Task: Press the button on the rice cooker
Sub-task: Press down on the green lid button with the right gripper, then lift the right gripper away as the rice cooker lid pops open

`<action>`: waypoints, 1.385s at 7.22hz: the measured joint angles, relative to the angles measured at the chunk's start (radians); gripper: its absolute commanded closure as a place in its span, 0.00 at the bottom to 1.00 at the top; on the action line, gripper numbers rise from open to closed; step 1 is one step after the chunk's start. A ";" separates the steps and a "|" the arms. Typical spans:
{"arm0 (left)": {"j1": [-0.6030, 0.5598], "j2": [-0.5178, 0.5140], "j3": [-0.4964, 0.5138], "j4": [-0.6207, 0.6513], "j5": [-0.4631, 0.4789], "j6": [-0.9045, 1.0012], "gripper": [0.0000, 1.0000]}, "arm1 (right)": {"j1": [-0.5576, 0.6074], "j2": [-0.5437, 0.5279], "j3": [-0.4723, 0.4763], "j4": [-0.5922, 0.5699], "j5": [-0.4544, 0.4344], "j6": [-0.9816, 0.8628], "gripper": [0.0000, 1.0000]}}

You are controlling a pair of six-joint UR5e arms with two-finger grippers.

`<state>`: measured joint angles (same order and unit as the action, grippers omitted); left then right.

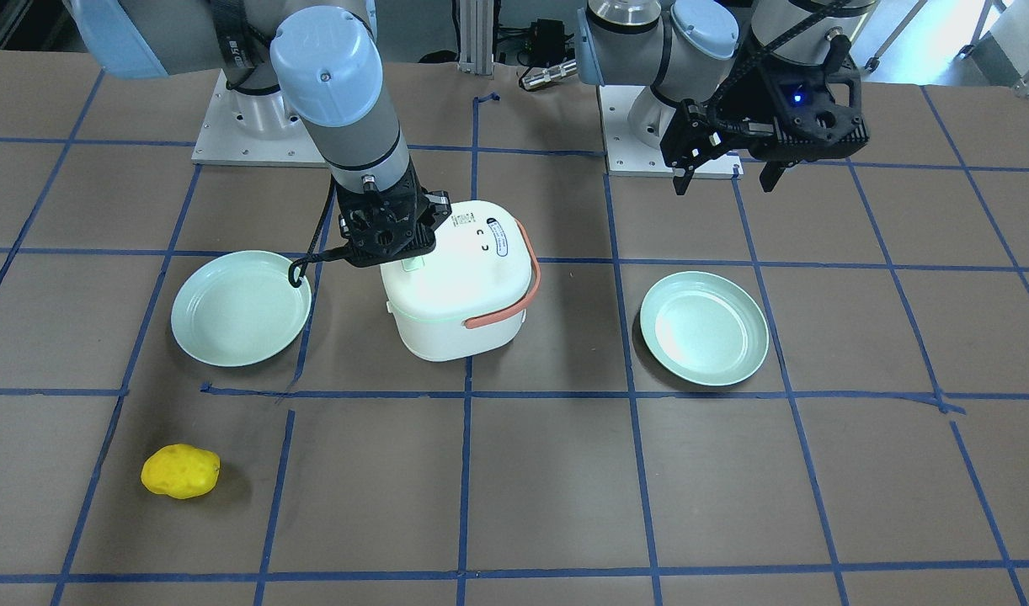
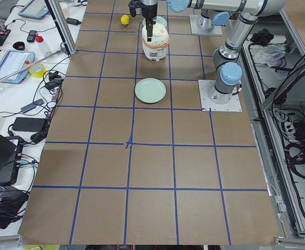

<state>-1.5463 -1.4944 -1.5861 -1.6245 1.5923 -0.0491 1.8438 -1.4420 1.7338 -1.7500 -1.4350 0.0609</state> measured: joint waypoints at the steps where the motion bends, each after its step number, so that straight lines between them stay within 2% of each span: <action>1: 0.000 0.000 0.000 0.000 0.000 0.000 0.00 | 0.000 0.006 0.000 -0.005 0.001 0.000 0.99; 7: 0.000 0.000 0.000 0.000 0.000 0.000 0.00 | 0.004 0.003 -0.020 -0.006 0.016 0.035 0.97; 8: 0.000 0.000 0.000 0.000 0.000 0.000 0.00 | 0.010 -0.007 -0.035 -0.001 0.028 0.059 0.83; 9: 0.000 0.000 0.000 0.000 0.000 0.000 0.00 | 0.015 -0.019 -0.072 0.032 0.033 0.090 0.53; 10: 0.000 0.000 0.000 0.000 0.000 0.000 0.00 | 0.016 -0.031 -0.129 0.092 0.033 0.106 0.33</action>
<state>-1.5463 -1.4941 -1.5861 -1.6245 1.5923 -0.0491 1.8594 -1.4732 1.6053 -1.6582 -1.4017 0.1674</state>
